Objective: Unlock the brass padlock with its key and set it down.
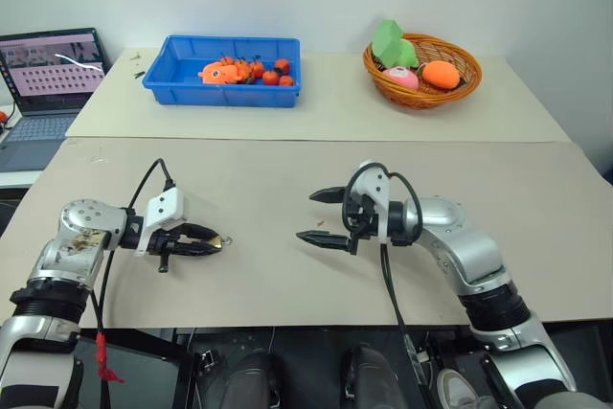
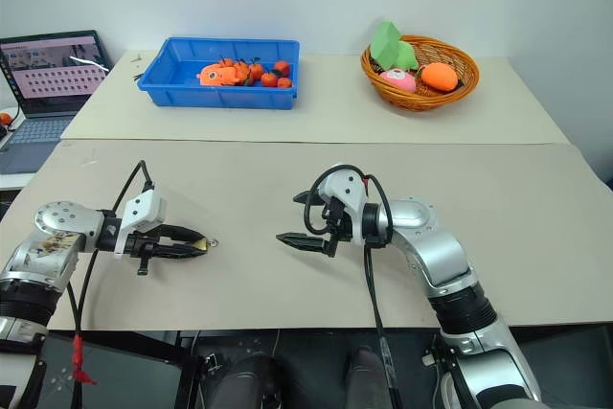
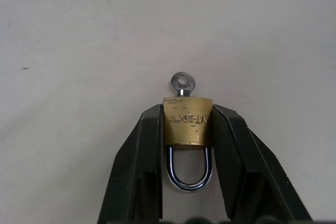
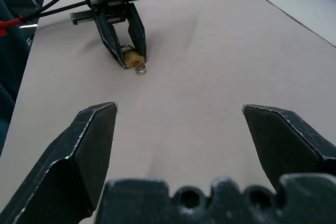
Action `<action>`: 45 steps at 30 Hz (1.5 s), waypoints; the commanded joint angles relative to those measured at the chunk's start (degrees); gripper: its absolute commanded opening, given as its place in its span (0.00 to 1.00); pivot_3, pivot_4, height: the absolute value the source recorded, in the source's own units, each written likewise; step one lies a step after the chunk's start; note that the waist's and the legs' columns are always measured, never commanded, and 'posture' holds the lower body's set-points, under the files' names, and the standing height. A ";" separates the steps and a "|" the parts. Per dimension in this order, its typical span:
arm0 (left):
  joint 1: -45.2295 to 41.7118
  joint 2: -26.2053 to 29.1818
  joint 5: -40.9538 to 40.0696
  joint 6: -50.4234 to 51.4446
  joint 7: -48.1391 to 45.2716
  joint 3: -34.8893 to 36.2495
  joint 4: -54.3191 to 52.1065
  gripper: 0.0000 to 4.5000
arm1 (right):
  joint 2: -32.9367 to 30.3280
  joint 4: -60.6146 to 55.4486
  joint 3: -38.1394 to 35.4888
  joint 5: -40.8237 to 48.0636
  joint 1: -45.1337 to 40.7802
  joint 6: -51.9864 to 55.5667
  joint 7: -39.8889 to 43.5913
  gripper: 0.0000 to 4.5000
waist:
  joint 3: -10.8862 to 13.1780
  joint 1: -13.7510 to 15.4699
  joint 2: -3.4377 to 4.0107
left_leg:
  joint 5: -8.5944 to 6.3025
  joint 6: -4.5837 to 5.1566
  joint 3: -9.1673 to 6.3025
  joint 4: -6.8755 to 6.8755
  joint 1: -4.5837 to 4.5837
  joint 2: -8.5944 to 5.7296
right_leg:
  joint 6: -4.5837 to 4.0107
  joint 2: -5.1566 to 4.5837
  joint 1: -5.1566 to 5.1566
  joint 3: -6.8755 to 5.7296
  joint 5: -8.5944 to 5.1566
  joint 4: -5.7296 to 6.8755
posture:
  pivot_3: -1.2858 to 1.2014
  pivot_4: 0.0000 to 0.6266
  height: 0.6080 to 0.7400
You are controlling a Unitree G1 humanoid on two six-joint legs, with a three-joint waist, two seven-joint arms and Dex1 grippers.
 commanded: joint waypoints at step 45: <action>-21.11 -2.60 -7.97 24.23 -5.36 -0.58 -16.48 0.19 | -2.05 10.96 11.74 -61.72 -9.23 -67.32 -39.71 1.00 | 0.02 -0.91 -0.03 | 0.07 -0.12 0.00 0.11 -0.23 -0.02 | 0.36 0.01 -0.20 0.02 -0.30 0.19 | 0.52 0.24 0.43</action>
